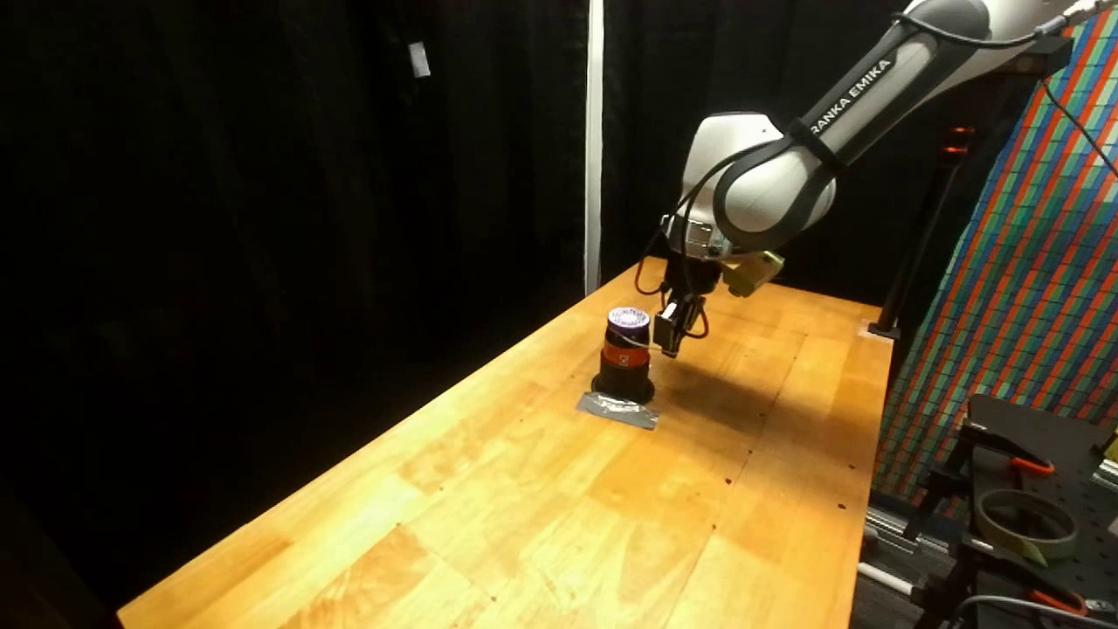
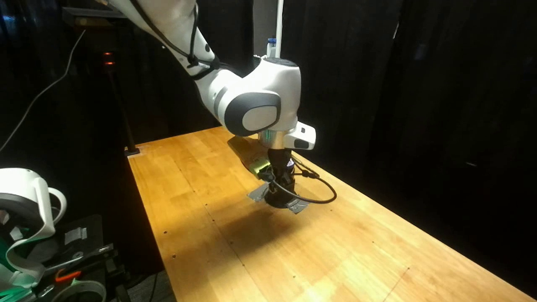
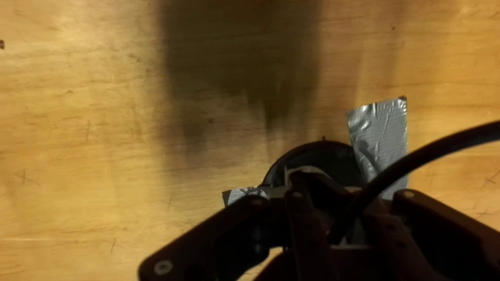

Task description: Put the rubber band on the cup

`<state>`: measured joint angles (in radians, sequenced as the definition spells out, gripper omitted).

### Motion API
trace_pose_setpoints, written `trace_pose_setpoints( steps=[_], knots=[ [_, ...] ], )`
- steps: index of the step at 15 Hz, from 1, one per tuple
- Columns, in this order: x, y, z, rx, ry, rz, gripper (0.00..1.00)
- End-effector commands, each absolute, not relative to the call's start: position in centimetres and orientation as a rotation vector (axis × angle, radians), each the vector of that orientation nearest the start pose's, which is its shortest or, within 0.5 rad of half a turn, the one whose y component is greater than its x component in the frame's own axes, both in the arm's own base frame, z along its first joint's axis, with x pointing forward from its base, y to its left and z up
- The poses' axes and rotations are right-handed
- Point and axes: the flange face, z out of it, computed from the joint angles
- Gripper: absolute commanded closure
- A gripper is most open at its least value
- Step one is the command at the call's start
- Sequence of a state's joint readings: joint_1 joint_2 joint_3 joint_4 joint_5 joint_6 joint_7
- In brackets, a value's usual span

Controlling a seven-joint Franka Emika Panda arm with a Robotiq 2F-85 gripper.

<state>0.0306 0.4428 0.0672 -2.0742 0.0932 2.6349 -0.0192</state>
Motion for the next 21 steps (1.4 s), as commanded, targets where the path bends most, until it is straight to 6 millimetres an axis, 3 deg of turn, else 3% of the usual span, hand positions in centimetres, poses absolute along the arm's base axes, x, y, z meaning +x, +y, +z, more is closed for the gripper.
trace_pose_setpoints(
  steps=[1,4,7,10,15,21],
  knots=[
    [55.7,4.2,23.3,-2.989,-0.045,-0.427,0.88],
    [54.2,4.9,23.6,-2.898,-0.058,-0.647,0.88],
    [54.8,7.1,24.5,-2.809,-0.092,-0.819,0.89],
    [54.6,7.8,25.4,-2.725,-0.124,-0.972,0.89],
    [50.6,5.8,22.9,-2.637,-0.166,-1.090,0.89],
    [48.0,3.0,20.9,-2.558,-0.194,-1.213,0.89]
  ],
)
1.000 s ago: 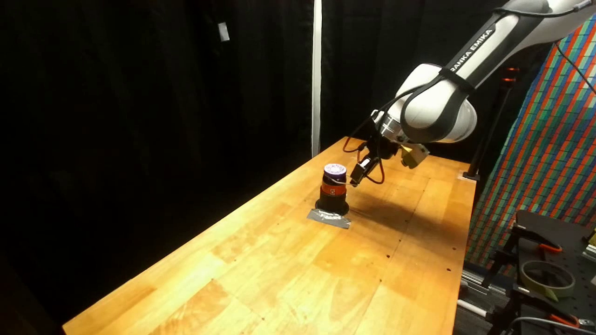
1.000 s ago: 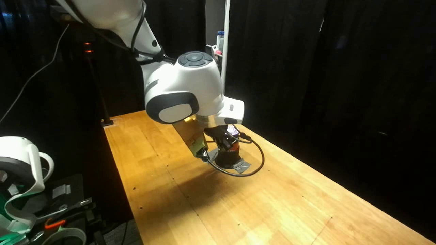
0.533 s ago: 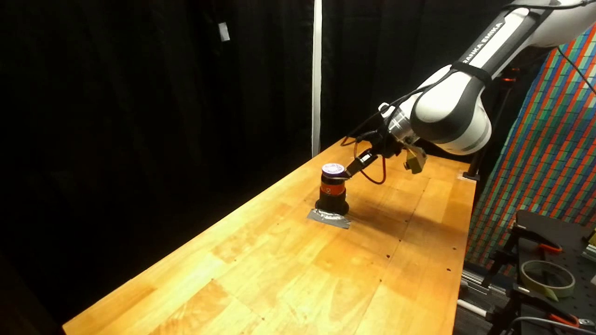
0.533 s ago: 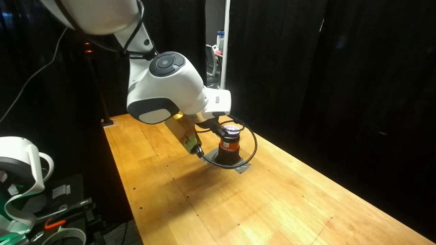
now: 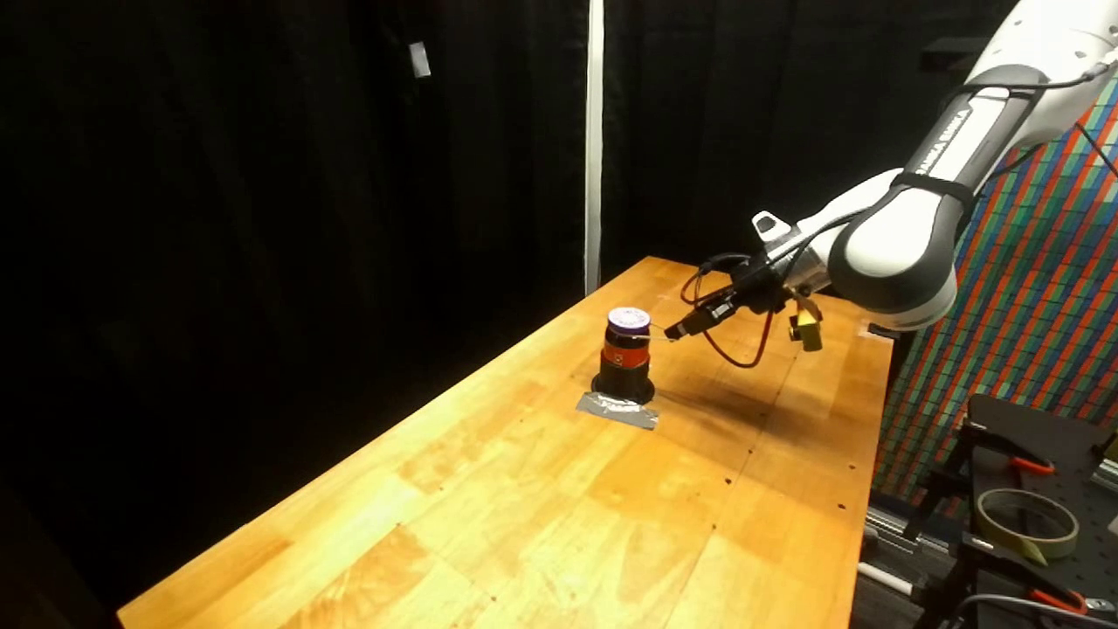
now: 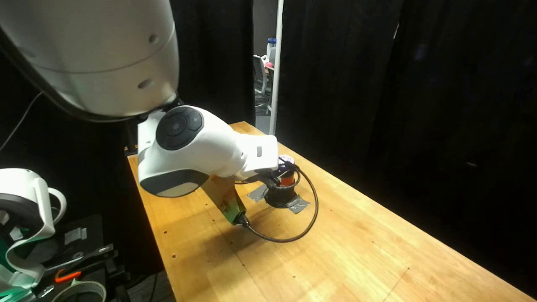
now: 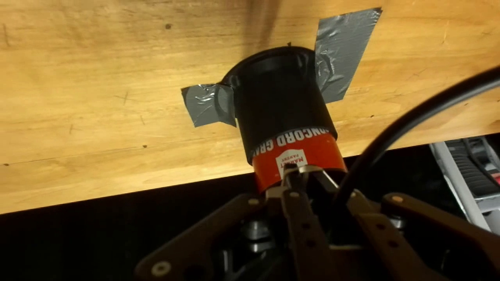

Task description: Put the rubber band on the cup

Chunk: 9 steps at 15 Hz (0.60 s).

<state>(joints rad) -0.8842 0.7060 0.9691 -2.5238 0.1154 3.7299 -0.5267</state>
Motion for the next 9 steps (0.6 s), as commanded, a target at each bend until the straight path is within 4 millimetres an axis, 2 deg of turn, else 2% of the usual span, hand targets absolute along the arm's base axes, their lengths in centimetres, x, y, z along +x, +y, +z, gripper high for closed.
trace_pose_setpoints(
  steps=[1,9],
  knots=[
    [47.7,3.0,20.8,-2.535,-0.210,-1.232,0.89],
    [45.3,3.2,20.9,-2.337,-0.346,-1.430,0.89]
  ],
)
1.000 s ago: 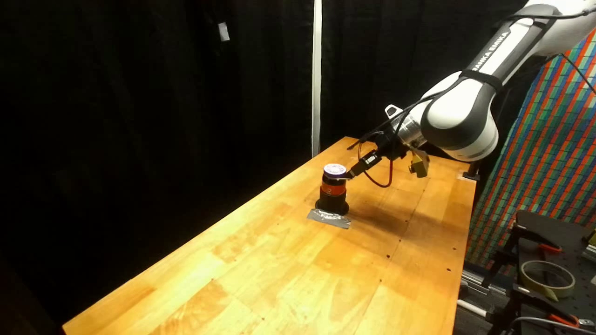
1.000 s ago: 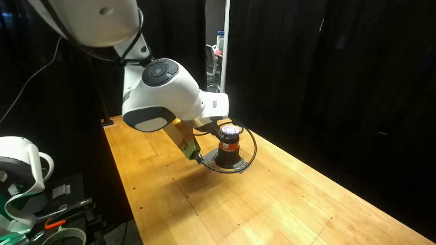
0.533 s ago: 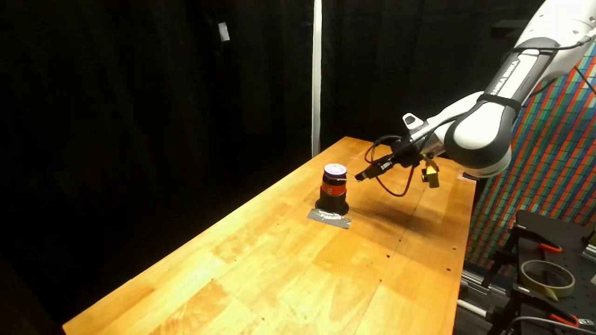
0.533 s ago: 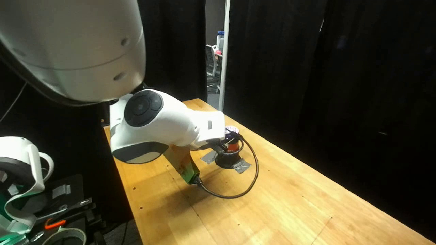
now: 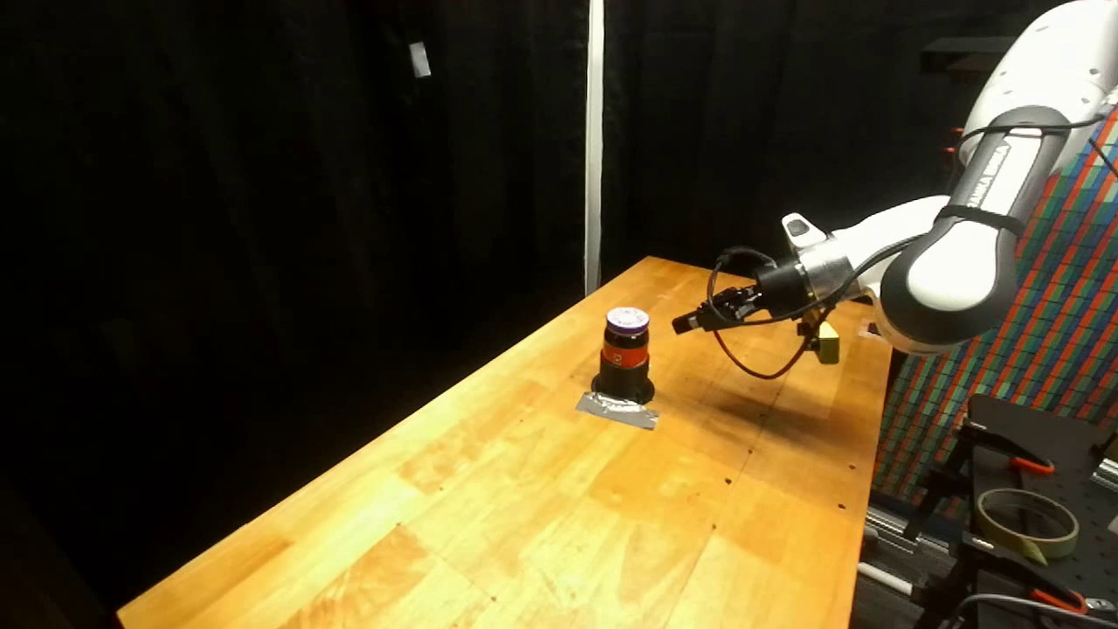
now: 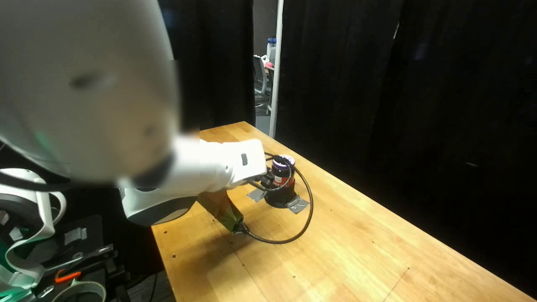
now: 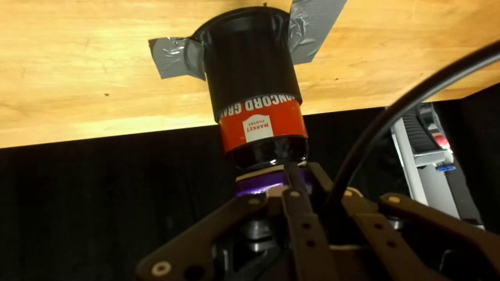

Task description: Put the rubber band on the cup

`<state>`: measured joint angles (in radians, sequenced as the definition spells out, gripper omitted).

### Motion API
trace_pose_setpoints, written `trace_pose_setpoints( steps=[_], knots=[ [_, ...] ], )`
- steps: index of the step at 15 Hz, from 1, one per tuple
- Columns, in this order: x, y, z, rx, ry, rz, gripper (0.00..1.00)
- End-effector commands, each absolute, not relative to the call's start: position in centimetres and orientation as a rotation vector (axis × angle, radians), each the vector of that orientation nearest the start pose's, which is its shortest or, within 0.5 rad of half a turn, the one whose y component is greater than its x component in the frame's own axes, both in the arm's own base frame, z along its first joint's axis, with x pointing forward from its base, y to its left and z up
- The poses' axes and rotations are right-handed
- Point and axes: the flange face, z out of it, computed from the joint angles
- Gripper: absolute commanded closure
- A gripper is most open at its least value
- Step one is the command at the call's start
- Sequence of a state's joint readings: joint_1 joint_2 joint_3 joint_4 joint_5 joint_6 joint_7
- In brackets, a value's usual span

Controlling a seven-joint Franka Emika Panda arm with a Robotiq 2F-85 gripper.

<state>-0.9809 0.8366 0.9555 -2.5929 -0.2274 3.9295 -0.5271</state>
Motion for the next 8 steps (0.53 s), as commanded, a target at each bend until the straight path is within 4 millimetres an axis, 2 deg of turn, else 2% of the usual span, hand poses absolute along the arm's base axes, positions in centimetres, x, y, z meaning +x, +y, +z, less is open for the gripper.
trace_pose_setpoints(
  steps=[1,2,3,4,5,8],
  knots=[
    [45.2,3.2,20.9,-2.329,-0.368,-1.426,0.88],
    [45.0,3.0,20.5,-2.340,-0.363,-1.398,0.87],
    [44.9,3.0,20.2,-2.382,-0.358,-1.302,0.63],
    [44.7,3.2,19.7,-2.423,-0.349,-1.187,0.62],
    [44.6,3.6,19.8,-2.450,-0.339,-1.093,0.57],
    [44.1,5.5,20.5,-2.509,-0.375,-0.827,0.33]
  ],
)
